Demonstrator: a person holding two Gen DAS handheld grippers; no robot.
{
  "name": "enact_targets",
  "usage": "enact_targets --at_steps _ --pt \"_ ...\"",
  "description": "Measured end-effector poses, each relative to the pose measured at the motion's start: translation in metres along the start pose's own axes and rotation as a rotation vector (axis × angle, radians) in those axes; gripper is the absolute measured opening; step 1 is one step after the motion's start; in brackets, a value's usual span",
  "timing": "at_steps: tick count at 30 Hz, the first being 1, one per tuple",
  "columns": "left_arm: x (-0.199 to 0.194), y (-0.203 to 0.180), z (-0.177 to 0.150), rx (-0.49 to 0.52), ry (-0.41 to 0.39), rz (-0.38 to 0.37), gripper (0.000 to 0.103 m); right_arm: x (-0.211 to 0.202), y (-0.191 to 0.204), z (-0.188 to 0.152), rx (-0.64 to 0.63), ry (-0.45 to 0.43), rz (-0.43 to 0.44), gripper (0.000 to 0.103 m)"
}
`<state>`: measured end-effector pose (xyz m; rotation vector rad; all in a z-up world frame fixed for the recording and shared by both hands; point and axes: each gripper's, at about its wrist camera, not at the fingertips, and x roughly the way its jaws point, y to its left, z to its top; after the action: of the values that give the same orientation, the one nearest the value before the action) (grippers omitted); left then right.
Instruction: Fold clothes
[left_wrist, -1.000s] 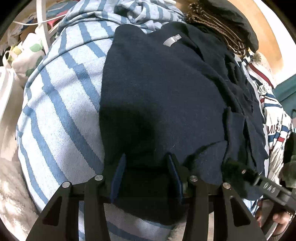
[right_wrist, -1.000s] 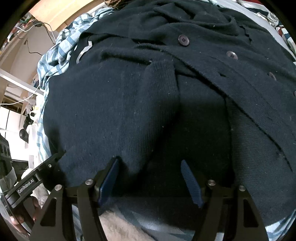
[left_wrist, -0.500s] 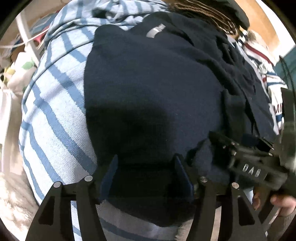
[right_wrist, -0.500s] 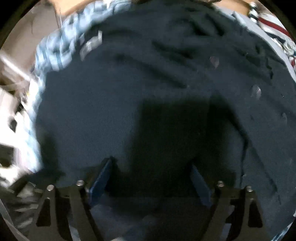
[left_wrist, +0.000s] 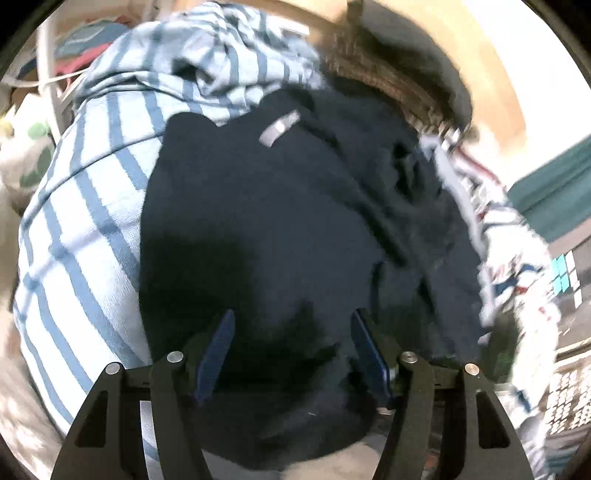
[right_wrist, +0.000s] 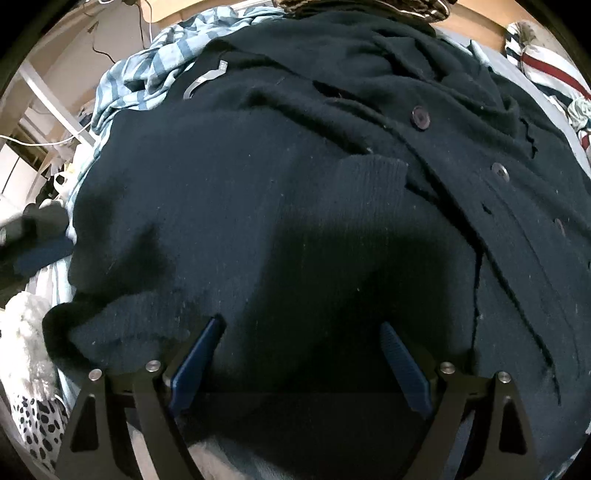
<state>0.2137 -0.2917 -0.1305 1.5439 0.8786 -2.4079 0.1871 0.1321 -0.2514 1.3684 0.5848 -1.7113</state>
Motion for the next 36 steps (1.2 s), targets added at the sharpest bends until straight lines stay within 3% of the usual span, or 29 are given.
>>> enact_targets --at_steps 2,6,8,11,13,15,17,18,22,25,28,31,34,36 --pt "0.034 -0.003 0.011 -0.017 0.088 0.118 0.066 -0.001 -0.003 0.001 0.012 0.005 0.012 0.091" --pt "0.039 0.002 -0.007 0.029 0.042 0.143 0.065 -0.003 -0.008 0.005 0.042 0.007 0.031 0.091" --pt "0.037 0.0 -0.011 0.07 0.037 0.149 0.065 -0.007 -0.011 0.007 0.071 0.004 0.042 0.086" --pt "0.034 0.008 -0.012 0.04 0.031 0.125 0.065 -0.018 -0.016 0.01 0.111 -0.032 0.091 0.071" --pt "0.032 0.014 -0.012 0.013 0.026 0.102 0.065 -0.024 -0.019 0.007 0.108 -0.074 0.107 0.069" --pt "0.029 0.019 -0.014 0.001 0.022 0.081 0.065 -0.024 -0.019 0.006 0.103 -0.076 0.102 0.072" --pt "0.026 0.026 -0.015 -0.019 0.013 0.053 0.065 -0.012 -0.019 0.005 0.115 -0.014 0.104 0.089" --pt "0.024 0.029 -0.016 -0.029 0.008 0.039 0.065 -0.002 -0.022 0.0 0.127 0.024 0.112 0.089" --pt "0.017 0.042 -0.02 -0.072 -0.01 -0.017 0.065 -0.009 -0.017 -0.015 0.053 -0.001 0.077 0.092" --pt "0.002 0.05 -0.02 -0.175 -0.012 -0.093 0.066 -0.021 -0.023 -0.016 0.082 0.009 0.067 0.084" --pt "-0.013 0.034 -0.022 -0.156 -0.04 -0.206 0.066 -0.048 -0.054 -0.021 0.197 -0.044 0.07 0.084" --pt "-0.016 0.015 -0.015 -0.03 -0.083 -0.176 0.066 -0.075 -0.097 -0.03 0.385 -0.137 0.028 0.084" --pt "0.024 -0.012 0.009 0.067 -0.038 -0.154 0.067 -0.083 -0.134 -0.039 0.583 -0.194 0.029 0.084" --pt "0.064 -0.053 0.04 0.135 0.005 -0.129 0.067 -0.081 -0.148 -0.044 0.694 -0.218 0.057 0.084"
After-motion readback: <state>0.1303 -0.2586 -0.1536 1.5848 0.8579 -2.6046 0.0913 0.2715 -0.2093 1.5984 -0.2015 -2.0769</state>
